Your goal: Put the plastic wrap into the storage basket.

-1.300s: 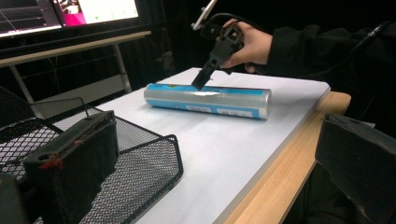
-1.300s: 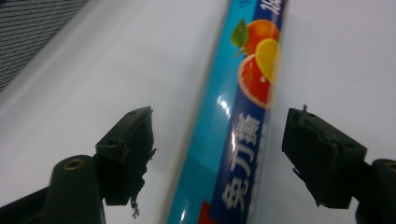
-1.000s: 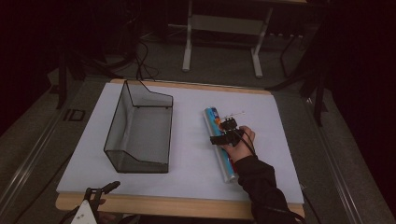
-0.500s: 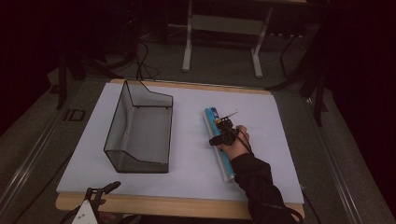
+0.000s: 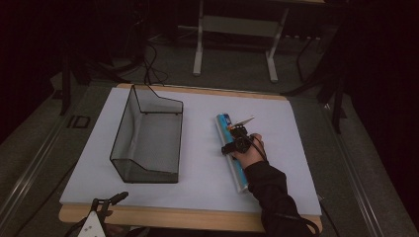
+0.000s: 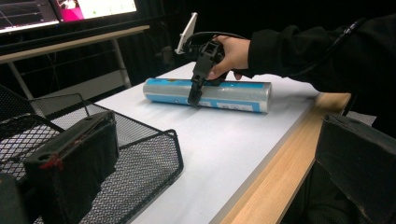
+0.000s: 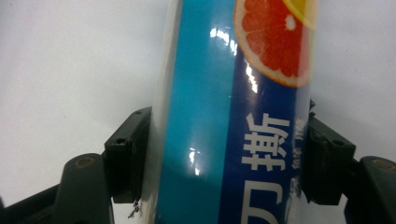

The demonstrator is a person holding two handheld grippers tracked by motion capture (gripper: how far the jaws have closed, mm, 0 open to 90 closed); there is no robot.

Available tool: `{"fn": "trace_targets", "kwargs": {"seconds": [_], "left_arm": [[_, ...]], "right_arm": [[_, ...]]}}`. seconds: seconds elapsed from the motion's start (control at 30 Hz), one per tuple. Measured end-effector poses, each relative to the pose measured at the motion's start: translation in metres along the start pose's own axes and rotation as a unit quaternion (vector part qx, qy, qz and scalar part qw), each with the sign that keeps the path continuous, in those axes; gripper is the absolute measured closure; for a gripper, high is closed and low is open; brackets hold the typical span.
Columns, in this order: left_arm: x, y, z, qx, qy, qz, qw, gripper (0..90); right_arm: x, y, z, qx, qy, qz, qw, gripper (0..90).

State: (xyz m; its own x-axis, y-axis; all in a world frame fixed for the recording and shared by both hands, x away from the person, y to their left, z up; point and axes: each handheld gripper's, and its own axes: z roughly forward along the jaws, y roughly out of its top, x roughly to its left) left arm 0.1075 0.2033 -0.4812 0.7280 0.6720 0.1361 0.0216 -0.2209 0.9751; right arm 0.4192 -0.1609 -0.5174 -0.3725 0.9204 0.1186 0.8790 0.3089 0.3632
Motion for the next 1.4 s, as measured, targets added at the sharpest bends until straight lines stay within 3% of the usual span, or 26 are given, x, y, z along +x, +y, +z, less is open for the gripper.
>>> {"fn": "trace_targets", "kwargs": {"seconds": [0.3,0.4,0.7,0.9,1.07,1.4], "left_arm": [[0.000,0.000,-0.001,0.000,0.000,0.000,1.0000,0.2],[0.000,0.000,0.000,-0.001,0.000,0.001,1.0000,0.2],[0.000,0.000,0.000,-0.001,0.000,0.002,1.0000,0.2],[0.000,0.000,-0.001,-0.001,0.001,0.002,1.0000,0.2],[0.000,0.000,0.000,0.001,0.000,0.004,1.0000,0.2],[0.000,0.001,-0.001,-0.001,0.000,0.004,1.0000,0.2]], "right_arm": [[0.000,-0.001,-0.006,-0.008,-0.002,-0.005,1.0000,31.4],[0.001,0.000,-0.011,-0.020,0.009,0.000,0.9998,31.5],[0.009,0.005,-0.043,-0.068,0.024,-0.002,0.9974,31.6],[0.018,0.009,-0.071,-0.110,0.036,-0.007,0.9932,31.6],[0.029,0.013,-0.093,-0.139,0.063,-0.009,0.9883,31.5],[0.065,0.027,-0.121,-0.179,0.093,-0.034,0.9788,31.5]]}}
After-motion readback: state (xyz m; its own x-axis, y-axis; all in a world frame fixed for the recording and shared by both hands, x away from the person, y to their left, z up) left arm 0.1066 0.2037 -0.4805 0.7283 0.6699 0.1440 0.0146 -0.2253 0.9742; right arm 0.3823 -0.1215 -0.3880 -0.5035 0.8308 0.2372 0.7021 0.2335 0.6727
